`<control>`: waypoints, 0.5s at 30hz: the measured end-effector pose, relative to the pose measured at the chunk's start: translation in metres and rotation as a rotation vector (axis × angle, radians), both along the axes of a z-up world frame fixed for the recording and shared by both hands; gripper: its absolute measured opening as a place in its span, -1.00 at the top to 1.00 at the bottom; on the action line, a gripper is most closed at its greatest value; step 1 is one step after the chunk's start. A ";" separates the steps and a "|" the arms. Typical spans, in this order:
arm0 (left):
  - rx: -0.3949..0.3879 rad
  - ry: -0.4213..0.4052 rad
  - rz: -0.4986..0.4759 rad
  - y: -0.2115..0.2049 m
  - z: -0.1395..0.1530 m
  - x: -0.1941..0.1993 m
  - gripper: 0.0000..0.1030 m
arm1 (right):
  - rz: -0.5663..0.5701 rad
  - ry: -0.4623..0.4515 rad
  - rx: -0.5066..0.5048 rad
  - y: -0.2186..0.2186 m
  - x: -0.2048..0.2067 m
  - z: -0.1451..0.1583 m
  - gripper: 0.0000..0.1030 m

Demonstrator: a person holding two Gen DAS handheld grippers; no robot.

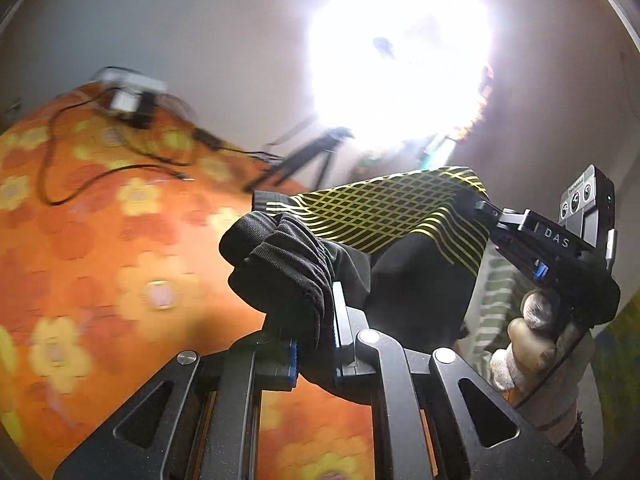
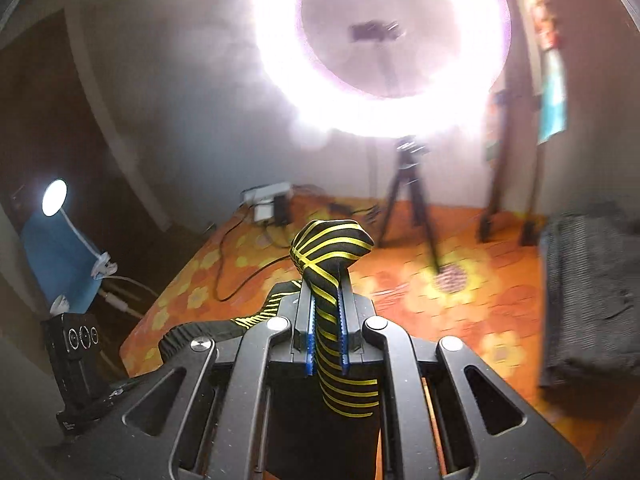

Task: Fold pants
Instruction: 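Lift the bundle with both grippers and carry it toward the stack of folded clothes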

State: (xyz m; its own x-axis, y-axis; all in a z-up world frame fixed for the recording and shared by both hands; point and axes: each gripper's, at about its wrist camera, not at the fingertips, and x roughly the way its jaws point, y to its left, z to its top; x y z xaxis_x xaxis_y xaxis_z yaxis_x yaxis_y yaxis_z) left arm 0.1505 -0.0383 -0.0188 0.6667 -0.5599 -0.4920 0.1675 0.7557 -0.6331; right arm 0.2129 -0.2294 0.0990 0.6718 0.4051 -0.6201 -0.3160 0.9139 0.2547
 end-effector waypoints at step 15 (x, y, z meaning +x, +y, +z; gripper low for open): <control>-0.068 -0.086 -0.184 -0.173 0.043 0.066 0.80 | -0.205 -0.068 -0.132 -0.174 0.022 0.058 0.81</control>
